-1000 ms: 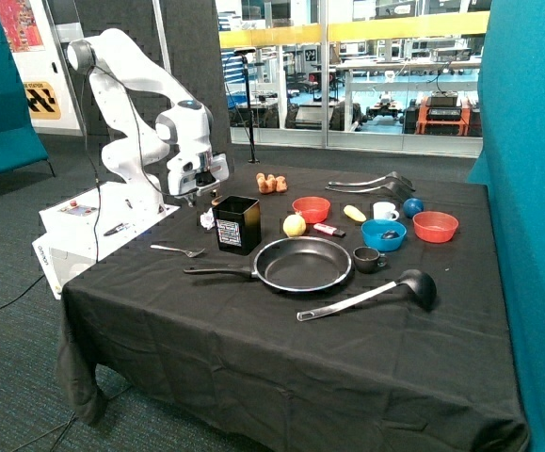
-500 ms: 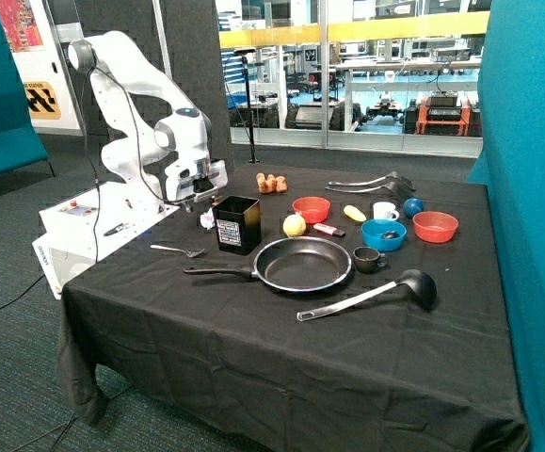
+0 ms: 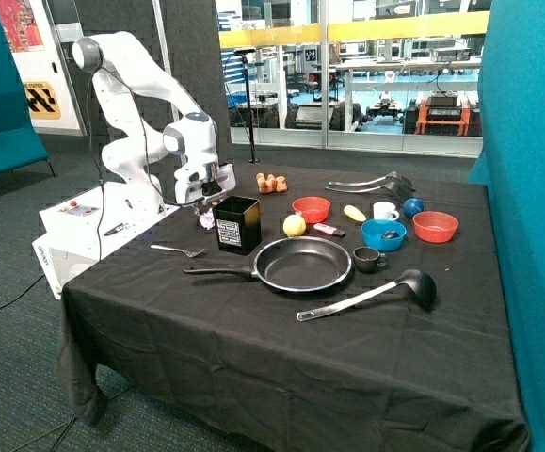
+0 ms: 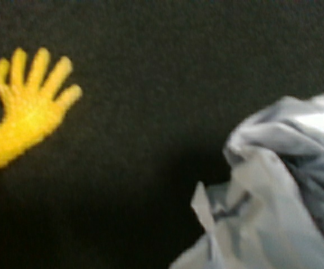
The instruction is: Throw away the rubbish paper
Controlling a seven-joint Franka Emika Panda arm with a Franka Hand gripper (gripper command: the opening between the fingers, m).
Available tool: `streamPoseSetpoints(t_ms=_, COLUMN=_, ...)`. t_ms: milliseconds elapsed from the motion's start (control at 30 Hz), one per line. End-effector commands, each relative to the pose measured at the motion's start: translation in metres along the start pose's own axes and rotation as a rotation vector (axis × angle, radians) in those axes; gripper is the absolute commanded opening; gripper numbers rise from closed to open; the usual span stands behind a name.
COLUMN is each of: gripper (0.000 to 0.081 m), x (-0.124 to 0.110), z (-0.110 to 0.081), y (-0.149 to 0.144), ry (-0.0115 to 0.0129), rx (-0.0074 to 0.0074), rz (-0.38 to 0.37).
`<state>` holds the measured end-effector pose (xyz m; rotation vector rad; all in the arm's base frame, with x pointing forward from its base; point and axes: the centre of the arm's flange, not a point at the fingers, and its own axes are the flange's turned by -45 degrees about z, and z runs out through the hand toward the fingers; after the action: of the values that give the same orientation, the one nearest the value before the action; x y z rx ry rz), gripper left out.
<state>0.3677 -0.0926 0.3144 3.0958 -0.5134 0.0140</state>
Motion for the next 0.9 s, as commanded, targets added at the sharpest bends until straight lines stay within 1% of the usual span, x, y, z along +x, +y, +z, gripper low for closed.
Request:
streamPoseSetpoints(t_ms=0, gripper=0.0737, x=0.01, z=-0.001, y=-0.003, ry=-0.0094, rx=0.002, rz=0.003)
streamPoseSetpoints(t_ms=67, gripper=0.0736, x=0.01, z=-0.001, y=0.0, ry=-0.0094, rx=0.002, rz=0.003)
streamPoseSetpoints(t_ms=100, gripper=0.0736, x=0.009, z=-0.001, y=0.004, ry=-0.0094, rx=0.0019, rz=0.016)
streamPoseSetpoints(t_ms=167, gripper=0.0736, x=0.007, z=0.001, y=0.009, ry=-0.0094, rx=0.002, rz=0.004)
streamPoseSetpoints(t_ms=467, gripper=0.0735, x=0.0, z=0.011, y=0.017, ry=-0.0094, rx=0.0019, rz=0.014)
streamPoseSetpoints(t_ms=867, gripper=0.0735, x=0.011, z=0.017, y=0.012, ry=-0.0094, rx=0.002, rz=-0.004)
